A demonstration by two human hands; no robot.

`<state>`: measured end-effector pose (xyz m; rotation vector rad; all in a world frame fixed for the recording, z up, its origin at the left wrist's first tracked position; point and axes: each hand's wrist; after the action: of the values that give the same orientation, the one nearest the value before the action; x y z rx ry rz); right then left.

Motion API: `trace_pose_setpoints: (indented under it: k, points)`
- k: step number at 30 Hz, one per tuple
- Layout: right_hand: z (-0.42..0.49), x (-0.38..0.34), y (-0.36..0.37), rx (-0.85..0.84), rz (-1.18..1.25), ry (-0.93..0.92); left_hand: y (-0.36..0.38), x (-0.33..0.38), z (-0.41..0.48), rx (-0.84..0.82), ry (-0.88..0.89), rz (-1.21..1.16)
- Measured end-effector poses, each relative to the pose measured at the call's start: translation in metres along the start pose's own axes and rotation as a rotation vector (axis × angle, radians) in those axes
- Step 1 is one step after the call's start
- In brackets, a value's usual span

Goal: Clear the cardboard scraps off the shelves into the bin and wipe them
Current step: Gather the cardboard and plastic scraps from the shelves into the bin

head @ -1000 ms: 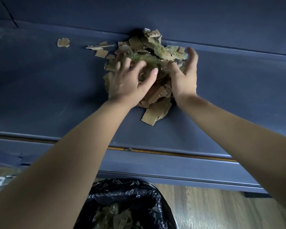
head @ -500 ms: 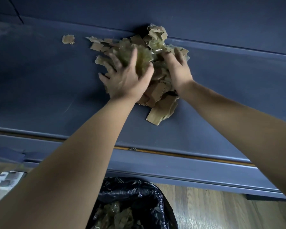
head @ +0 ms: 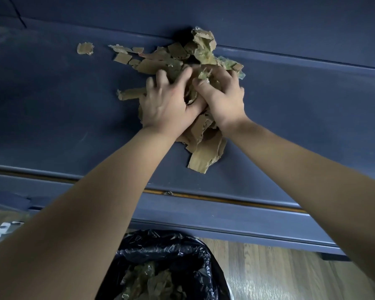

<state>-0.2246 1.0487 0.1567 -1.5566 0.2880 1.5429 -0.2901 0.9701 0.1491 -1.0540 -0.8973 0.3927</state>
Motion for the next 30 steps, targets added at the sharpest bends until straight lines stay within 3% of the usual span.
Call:
trace_pose_setpoints:
  k: [10, 30]
  points:
    - [-0.01, -0.012, 0.015, 0.262, 0.196, -0.049, -0.003, -0.004, -0.002, 0.053, 0.017, -0.051]
    - [-0.017, -0.101, 0.008, 0.393, 0.284, -0.253, -0.077, 0.01, -0.002, 0.274, 0.111, -0.173]
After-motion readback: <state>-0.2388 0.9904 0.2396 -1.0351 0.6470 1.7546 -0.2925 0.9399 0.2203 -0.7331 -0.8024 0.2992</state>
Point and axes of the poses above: each hand's wrist, its own z-axis towards the middle knuckle, its own y-axis out of the palm, x = y × z, and after that the axes turned 5 degrees about -y, right-handed
